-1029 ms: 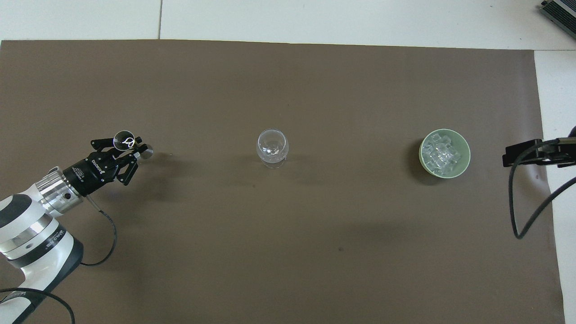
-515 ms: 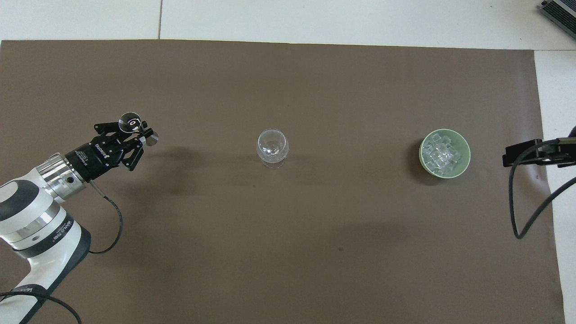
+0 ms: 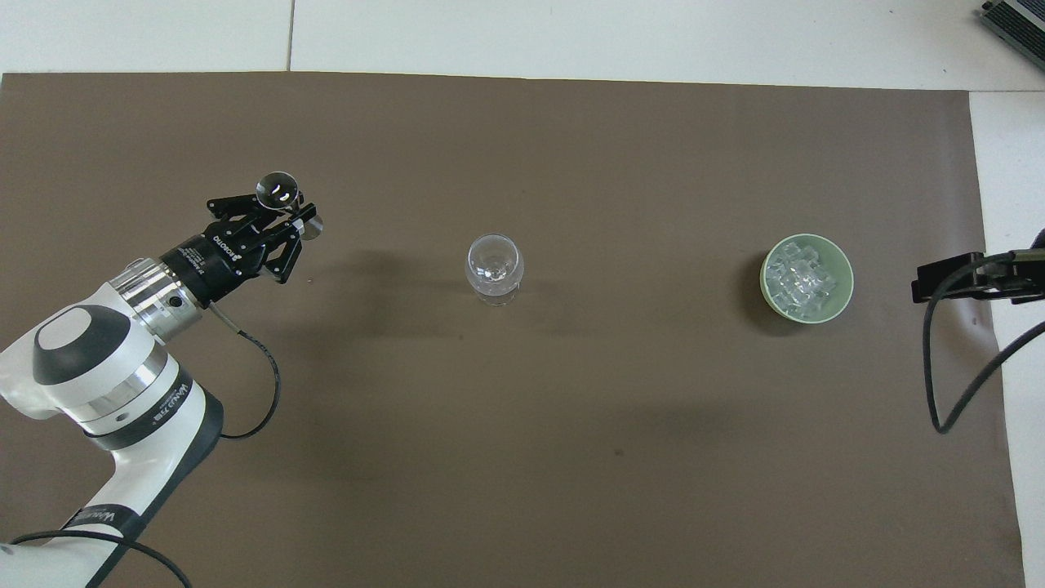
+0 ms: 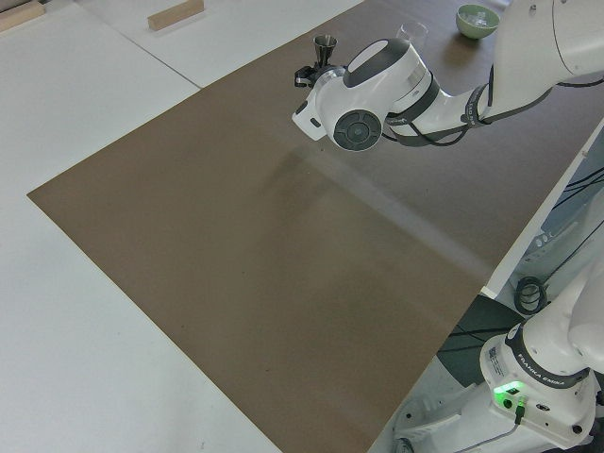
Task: Pour wine and add ice with both arms
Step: 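Lift the jigger with the left gripper and carry it to the glass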
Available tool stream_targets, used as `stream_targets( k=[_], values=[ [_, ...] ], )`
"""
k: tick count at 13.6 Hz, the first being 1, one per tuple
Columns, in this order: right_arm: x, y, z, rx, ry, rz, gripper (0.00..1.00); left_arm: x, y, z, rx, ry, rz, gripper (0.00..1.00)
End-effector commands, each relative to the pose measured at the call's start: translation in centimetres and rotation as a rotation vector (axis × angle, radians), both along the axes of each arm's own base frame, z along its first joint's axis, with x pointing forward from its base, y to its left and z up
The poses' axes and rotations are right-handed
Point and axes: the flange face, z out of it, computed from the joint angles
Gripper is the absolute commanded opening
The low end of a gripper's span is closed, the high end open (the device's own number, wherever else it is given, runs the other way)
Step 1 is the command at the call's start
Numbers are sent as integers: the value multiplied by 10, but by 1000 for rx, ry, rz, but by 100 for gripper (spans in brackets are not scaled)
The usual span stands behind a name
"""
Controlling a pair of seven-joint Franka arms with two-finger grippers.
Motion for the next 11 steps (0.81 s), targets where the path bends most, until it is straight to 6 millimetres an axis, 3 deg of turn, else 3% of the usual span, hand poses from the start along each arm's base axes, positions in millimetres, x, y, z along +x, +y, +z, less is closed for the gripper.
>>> stream_targets(
  k=[1,4,11],
  values=[
    [-7,0,1,2,0,17,100,3,-29,19,25,-3,26,0],
    [-7,0,1,2,0,17,100,0,-70,33,31,-18,23,0],
    [-7,0,1,2,0,17,100,-28,-132,59,129,-109,-79,0]
  ],
)
